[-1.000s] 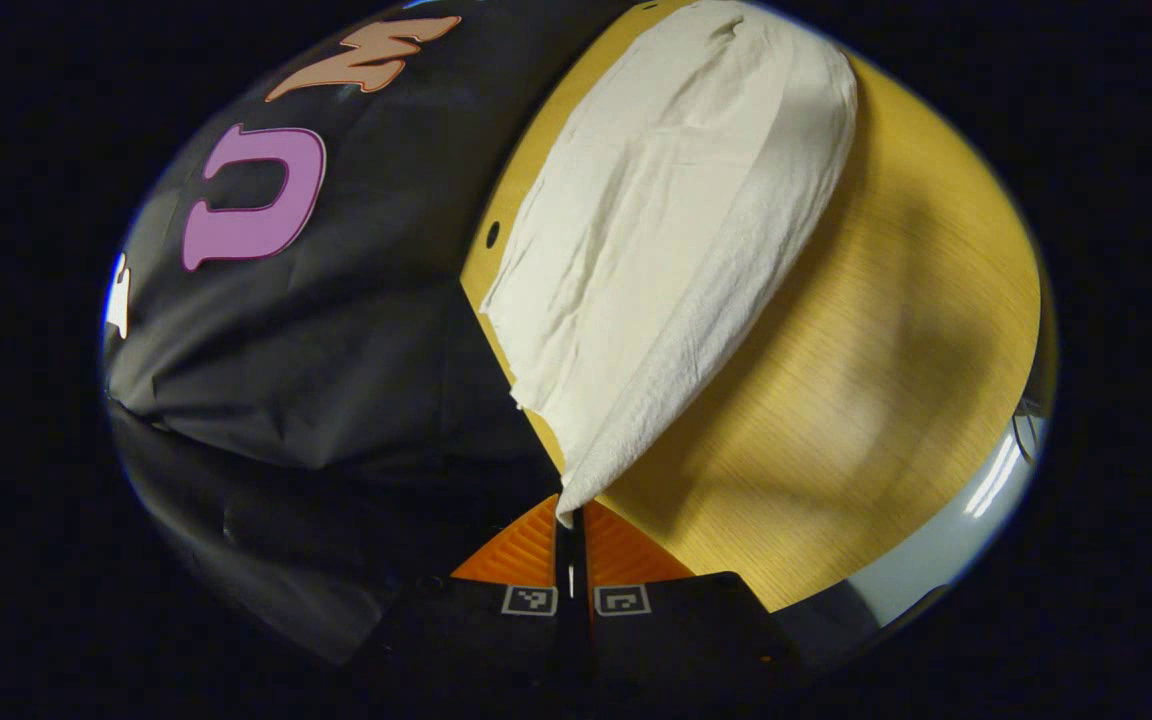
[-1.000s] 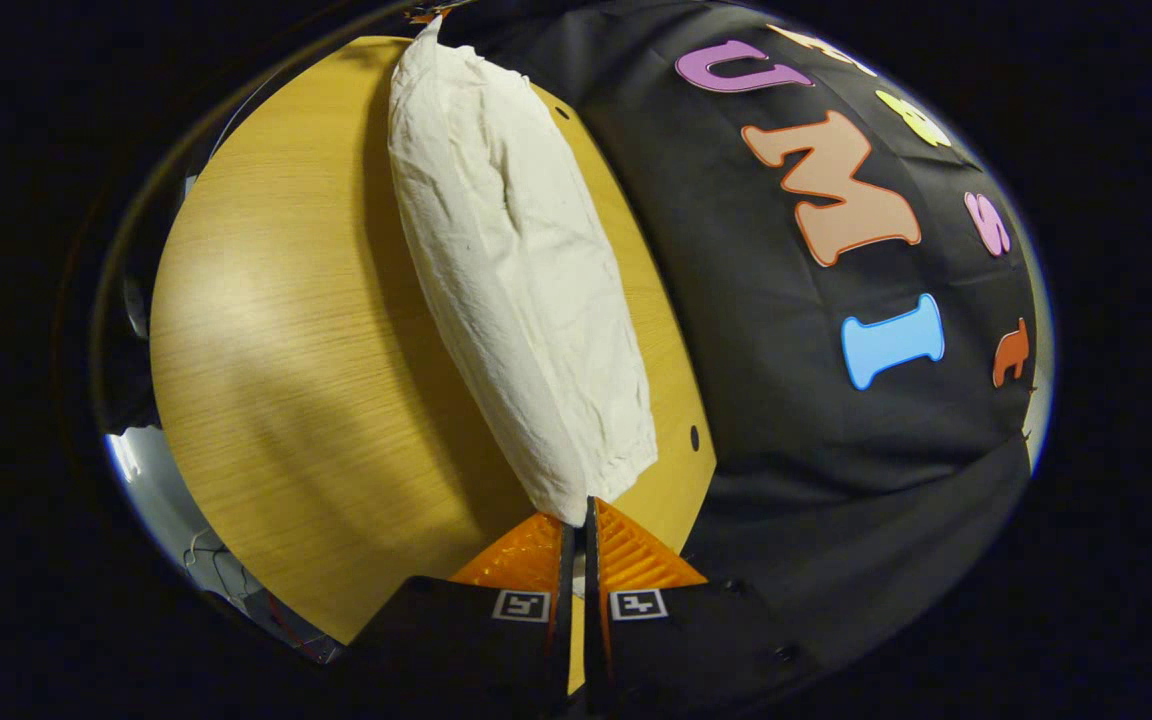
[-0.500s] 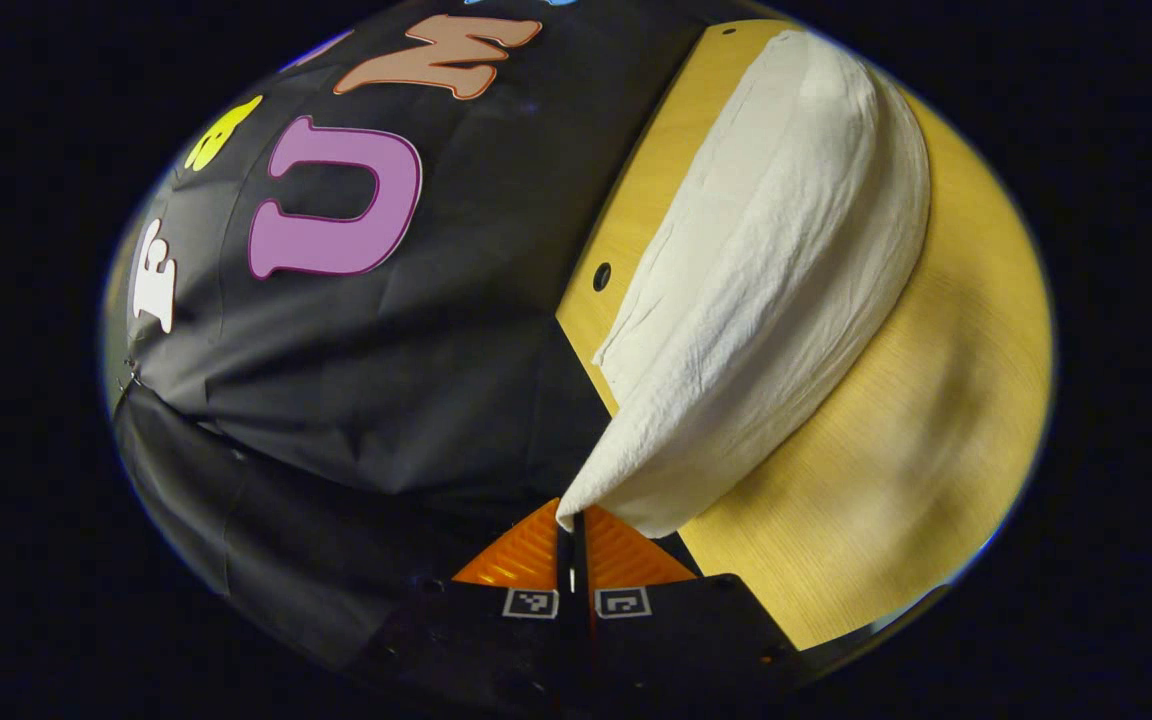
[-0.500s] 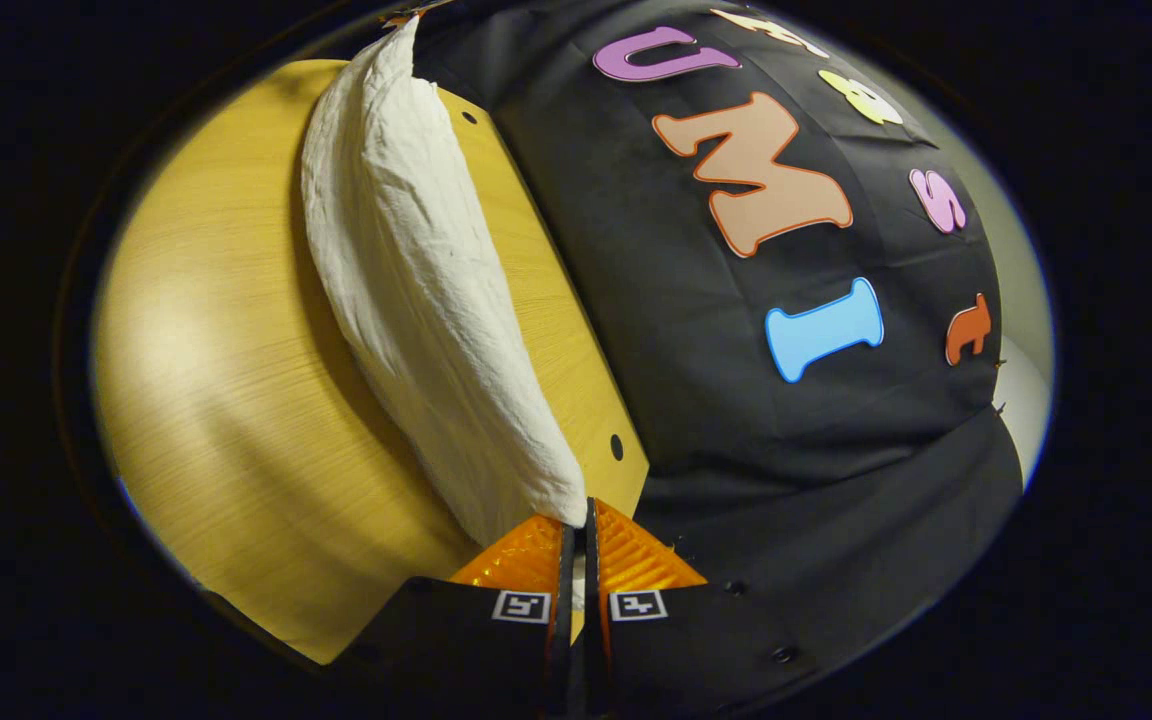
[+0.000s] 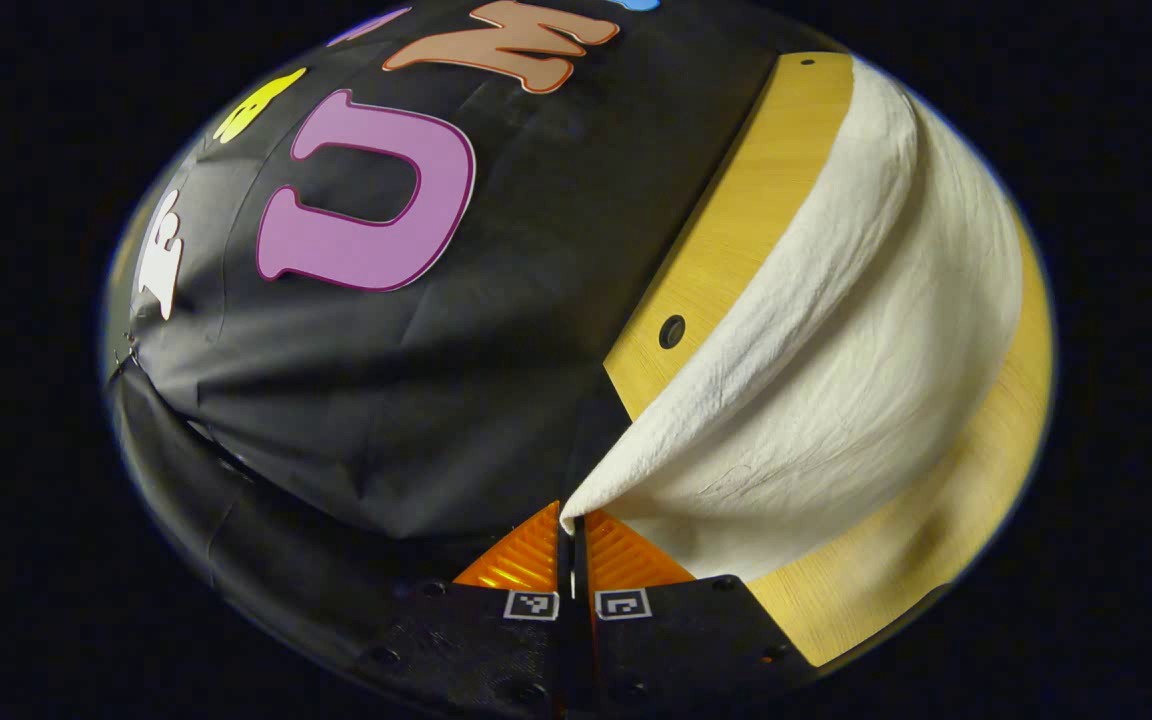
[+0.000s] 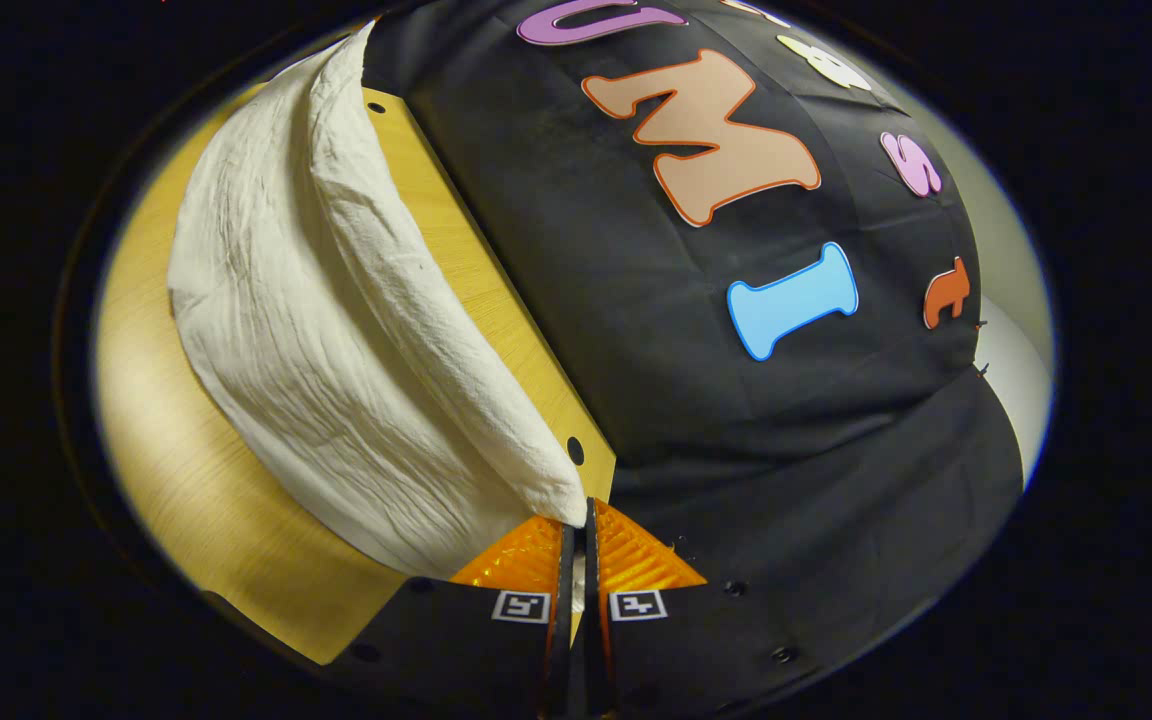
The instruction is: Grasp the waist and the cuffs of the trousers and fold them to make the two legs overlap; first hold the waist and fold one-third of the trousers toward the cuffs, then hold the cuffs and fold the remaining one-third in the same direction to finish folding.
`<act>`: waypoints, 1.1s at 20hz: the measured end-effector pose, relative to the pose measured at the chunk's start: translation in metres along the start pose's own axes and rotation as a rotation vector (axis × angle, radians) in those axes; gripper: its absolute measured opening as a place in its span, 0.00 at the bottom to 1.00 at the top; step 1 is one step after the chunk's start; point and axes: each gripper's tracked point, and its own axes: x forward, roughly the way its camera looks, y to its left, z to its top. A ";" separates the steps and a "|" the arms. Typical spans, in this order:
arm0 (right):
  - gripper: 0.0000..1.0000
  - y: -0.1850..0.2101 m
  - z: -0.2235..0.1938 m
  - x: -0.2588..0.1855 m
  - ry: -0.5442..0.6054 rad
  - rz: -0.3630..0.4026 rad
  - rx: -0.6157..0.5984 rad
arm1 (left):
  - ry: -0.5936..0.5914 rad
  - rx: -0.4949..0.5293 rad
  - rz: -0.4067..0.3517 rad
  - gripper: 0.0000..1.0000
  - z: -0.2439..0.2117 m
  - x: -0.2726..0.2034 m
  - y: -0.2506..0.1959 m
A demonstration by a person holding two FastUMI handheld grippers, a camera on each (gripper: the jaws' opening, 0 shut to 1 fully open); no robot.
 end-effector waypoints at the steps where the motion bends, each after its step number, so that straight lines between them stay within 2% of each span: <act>1: 0.08 0.001 0.002 0.007 0.011 -0.007 0.008 | -0.012 -0.018 0.005 0.00 0.007 0.010 0.002; 4: 0.05 0.008 0.007 0.029 0.055 -0.019 0.047 | -0.019 -0.053 0.003 0.00 0.020 0.044 -0.002; 9: 0.08 0.037 0.011 0.073 0.128 -0.007 0.102 | -0.024 -0.084 -0.032 0.00 0.032 0.098 -0.028; 11: 0.10 0.049 0.010 0.086 0.155 0.003 0.108 | -0.024 -0.091 -0.058 0.00 0.033 0.115 -0.041; 12: 0.08 0.056 0.007 0.090 0.171 0.009 0.107 | -0.023 -0.094 -0.068 0.00 0.033 0.121 -0.048; 15: 0.09 0.065 0.006 0.099 0.209 0.021 0.125 | -0.031 -0.153 -0.113 0.01 0.030 0.133 -0.067; 16: 0.22 0.065 0.008 0.098 0.213 0.016 0.154 | -0.038 -0.192 -0.136 0.18 0.030 0.132 -0.074; 17: 0.36 0.067 0.009 0.094 0.212 0.012 0.191 | -0.050 -0.232 -0.151 0.28 0.031 0.129 -0.078; 20: 0.98 0.066 0.011 0.078 0.219 0.006 0.302 | -0.067 -0.339 -0.161 0.79 0.038 0.123 -0.082; 21: 0.98 0.065 0.010 0.071 0.221 0.002 0.349 | -0.072 -0.373 -0.155 0.95 0.034 0.112 -0.077; 22: 0.98 0.063 0.009 0.065 0.217 -0.001 0.398 | -0.086 -0.414 -0.149 0.95 0.038 0.107 -0.072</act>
